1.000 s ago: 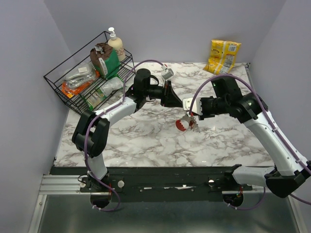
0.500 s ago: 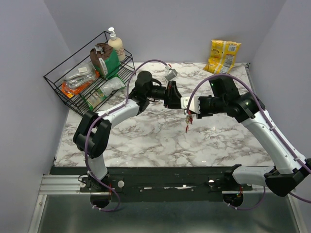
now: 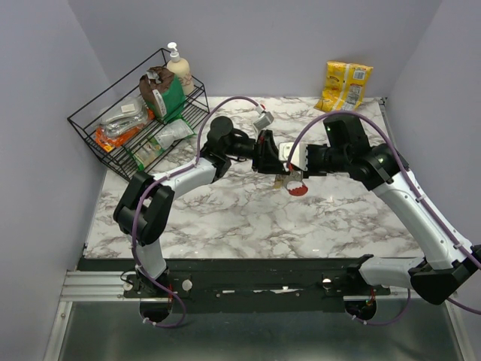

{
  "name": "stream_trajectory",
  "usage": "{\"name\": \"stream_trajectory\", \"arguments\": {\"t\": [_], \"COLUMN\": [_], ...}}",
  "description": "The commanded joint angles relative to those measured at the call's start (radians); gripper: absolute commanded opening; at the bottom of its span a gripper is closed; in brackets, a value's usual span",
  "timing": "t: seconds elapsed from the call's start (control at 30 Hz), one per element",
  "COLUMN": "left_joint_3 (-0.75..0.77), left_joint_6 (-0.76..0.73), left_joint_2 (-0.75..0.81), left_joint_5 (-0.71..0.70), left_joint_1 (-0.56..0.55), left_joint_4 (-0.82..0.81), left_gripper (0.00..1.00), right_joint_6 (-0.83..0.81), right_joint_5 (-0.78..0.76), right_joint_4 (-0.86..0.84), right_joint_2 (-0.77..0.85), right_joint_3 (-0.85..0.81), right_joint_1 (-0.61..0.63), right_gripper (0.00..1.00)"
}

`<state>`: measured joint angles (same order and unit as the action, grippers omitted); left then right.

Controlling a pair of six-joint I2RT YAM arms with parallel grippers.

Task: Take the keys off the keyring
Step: Remove the key from the keyring.

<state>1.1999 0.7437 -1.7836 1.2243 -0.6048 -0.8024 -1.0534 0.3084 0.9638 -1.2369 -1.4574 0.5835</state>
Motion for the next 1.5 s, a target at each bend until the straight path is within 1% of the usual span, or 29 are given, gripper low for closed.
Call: {"name": "stream_trajectory", "arguments": {"t": [0.0,0.2,0.3,0.43,0.57,0.63,0.93,1.17,1.47], "left_joint_3": [-0.005,0.012,0.026,0.035,0.064,0.072,0.079,0.058,0.053], "left_joint_6": [-0.043,-0.033,-0.044,-0.11,-0.203,-0.217,-0.214,-0.164,-0.167], "left_joint_2": [0.032,0.024,0.021,0.027,0.035,0.033,0.032,0.03,0.024], "left_joint_5": [0.015,-0.003,-0.02,-0.046,-0.081,-0.085,-0.089,-0.089,-0.065], "left_joint_1": [-0.016,-0.016,-0.015,-0.01,-0.01,-0.01,-0.007,0.005,-0.004], "left_joint_4": [0.028,0.034,0.064,0.138,0.29,0.316,0.316,0.235,0.23], "left_gripper": [0.36,0.36,0.36,0.36,0.36,0.36,0.35,0.35,0.33], "right_joint_6": [0.029,0.035,0.039,0.044,0.05,0.055,0.066,0.069,0.084], "right_joint_5": [-0.014,-0.012,-0.009,-0.011,-0.015,-0.015,-0.043,-0.058,-0.042], "right_joint_4": [-0.046,-0.051,-0.054,-0.056,-0.068,-0.077,-0.1,-0.105,-0.102], "right_joint_2": [-0.002,-0.003,-0.001,0.007,0.01,0.007,0.005,0.016,0.007], "right_joint_3": [-0.009,-0.003,0.0,0.011,0.023,0.028,0.054,0.075,0.048], "right_joint_1": [0.004,0.004,0.004,0.004,0.004,0.004,0.004,0.004,0.004], "right_gripper": [0.01,0.01,0.01,0.01,0.01,0.01,0.01,0.01,0.01]}}
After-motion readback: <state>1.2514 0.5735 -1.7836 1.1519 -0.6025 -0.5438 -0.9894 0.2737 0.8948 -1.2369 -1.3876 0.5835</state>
